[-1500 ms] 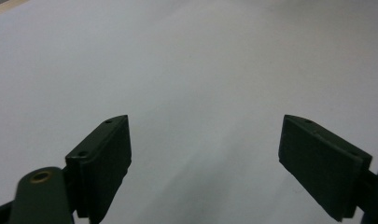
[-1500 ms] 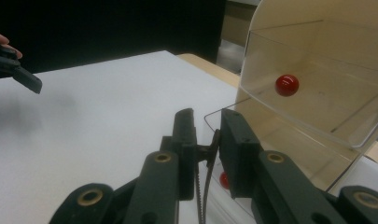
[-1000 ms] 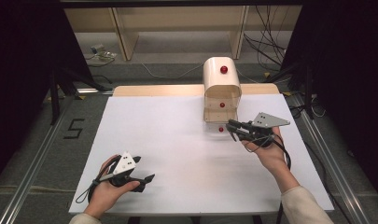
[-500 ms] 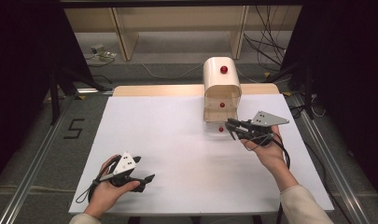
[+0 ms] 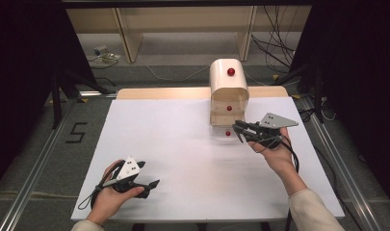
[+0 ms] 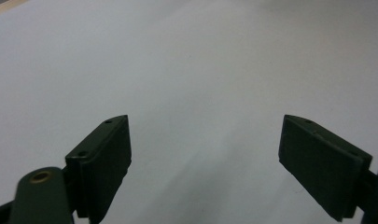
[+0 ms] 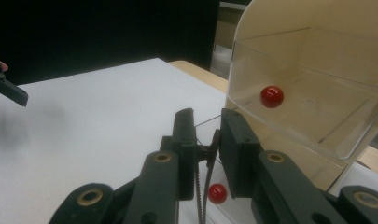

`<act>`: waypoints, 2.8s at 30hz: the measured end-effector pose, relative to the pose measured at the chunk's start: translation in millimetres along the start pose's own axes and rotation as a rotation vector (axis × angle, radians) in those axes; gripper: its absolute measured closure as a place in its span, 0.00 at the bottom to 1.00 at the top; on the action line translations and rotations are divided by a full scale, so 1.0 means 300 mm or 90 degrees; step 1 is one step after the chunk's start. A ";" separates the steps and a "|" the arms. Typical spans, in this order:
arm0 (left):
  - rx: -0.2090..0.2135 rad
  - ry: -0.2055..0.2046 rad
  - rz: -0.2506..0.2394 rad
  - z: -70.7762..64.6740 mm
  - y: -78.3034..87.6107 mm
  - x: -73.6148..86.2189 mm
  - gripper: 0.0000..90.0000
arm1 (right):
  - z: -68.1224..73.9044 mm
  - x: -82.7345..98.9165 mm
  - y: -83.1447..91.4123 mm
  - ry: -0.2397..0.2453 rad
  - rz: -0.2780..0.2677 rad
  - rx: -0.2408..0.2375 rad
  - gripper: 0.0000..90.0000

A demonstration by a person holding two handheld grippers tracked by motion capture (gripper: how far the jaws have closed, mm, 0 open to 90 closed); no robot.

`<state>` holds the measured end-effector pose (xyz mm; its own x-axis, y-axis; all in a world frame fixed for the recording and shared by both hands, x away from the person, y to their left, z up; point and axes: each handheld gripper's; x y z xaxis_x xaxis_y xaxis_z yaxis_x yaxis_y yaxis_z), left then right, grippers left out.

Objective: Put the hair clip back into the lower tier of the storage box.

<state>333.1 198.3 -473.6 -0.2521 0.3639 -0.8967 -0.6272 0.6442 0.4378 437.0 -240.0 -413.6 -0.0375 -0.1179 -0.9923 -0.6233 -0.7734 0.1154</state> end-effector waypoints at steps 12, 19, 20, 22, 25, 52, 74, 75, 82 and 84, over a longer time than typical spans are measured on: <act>0.000 -0.001 0.000 0.000 0.001 0.000 0.19 | -0.007 -0.010 -0.003 0.000 -0.004 0.002 0.85; 0.000 -0.001 0.001 0.001 0.001 0.000 0.19 | -0.010 -0.014 -0.005 -0.001 -0.007 0.004 0.85; 0.000 -0.002 0.001 0.001 0.002 -0.001 0.19 | -0.010 -0.015 -0.005 -0.001 -0.007 0.004 0.85; -0.001 -0.004 0.001 0.002 0.003 -0.001 0.19 | -0.010 -0.017 -0.005 -0.002 -0.008 0.005 0.85; -0.001 -0.003 0.001 0.002 0.002 -0.001 0.19 | -0.013 -0.021 -0.005 0.000 -0.012 0.007 0.85; 0.000 -0.001 -0.002 0.000 0.002 -0.002 0.19 | -0.034 -0.043 -0.026 -0.005 -0.026 0.018 0.85; 0.000 0.000 -0.004 0.000 0.002 -0.002 0.19 | -0.053 -0.049 -0.043 -0.006 -0.031 0.025 0.85; 0.000 0.001 -0.004 0.000 0.002 -0.002 0.19 | -0.053 -0.049 -0.044 -0.006 -0.032 0.025 0.85; 0.000 0.000 -0.003 0.001 0.003 -0.002 0.19 | -0.057 -0.051 -0.049 -0.006 -0.034 0.026 0.85; 0.001 -0.003 -0.001 0.001 0.004 -0.002 0.19 | -0.058 -0.051 -0.051 -0.005 -0.034 0.027 0.85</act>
<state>332.9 199.0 -472.6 -0.2478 0.3656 -0.8972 -0.6265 0.6459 0.4362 460.7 -237.3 -399.4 -0.0091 -0.0716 -0.9974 -0.6569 -0.7516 0.0599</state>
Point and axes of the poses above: each handheld gripper's, and its own axes: y roughly backward along the jaws, x roughly out of its underside, z roughly to its left, and after that the axes turned 10 degrees about -z, right-handed
